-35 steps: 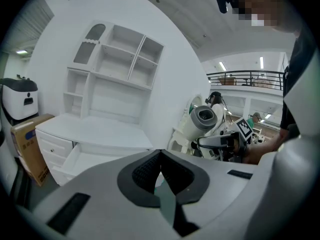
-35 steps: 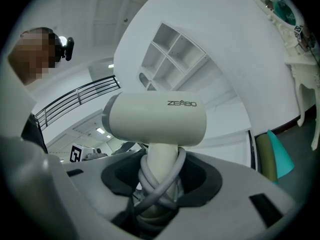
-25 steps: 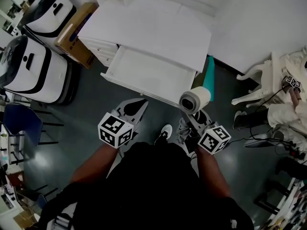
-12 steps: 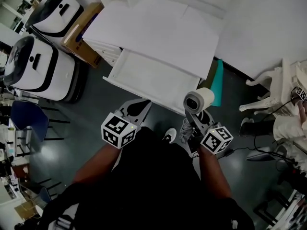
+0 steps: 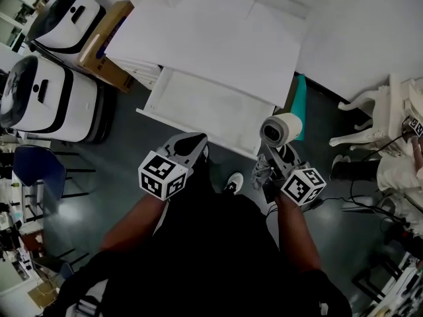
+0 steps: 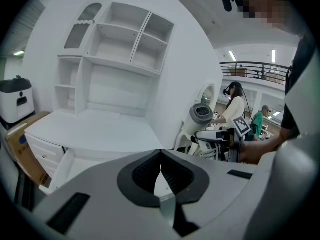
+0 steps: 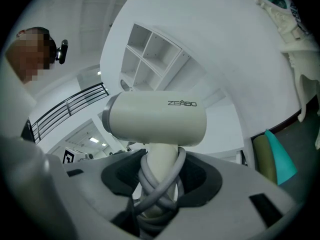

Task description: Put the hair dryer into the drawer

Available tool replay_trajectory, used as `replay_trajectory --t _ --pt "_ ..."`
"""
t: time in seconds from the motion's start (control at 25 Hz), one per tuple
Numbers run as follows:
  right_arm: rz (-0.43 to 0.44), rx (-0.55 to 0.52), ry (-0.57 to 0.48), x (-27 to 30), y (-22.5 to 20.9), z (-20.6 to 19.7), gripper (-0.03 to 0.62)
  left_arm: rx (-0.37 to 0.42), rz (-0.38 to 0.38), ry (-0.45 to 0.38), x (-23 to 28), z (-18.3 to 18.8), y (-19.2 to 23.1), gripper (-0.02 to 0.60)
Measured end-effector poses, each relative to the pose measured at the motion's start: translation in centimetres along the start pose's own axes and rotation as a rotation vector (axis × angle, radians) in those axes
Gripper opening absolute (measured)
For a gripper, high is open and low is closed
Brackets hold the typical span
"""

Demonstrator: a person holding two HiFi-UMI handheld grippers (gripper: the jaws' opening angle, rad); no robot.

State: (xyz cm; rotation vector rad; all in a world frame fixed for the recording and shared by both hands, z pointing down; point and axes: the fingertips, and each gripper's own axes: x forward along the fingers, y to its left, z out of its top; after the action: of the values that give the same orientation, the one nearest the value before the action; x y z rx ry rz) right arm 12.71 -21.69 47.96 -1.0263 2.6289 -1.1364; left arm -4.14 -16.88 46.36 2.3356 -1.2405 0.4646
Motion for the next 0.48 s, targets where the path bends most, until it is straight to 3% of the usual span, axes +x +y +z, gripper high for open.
replay_trajectory --t 0.48 --pt "-0.125 0.027 0.023 4.8 -1.8 -0.8 0.210 0.018 -0.041 0.084 3.2 -1.1 7.4 0.009"
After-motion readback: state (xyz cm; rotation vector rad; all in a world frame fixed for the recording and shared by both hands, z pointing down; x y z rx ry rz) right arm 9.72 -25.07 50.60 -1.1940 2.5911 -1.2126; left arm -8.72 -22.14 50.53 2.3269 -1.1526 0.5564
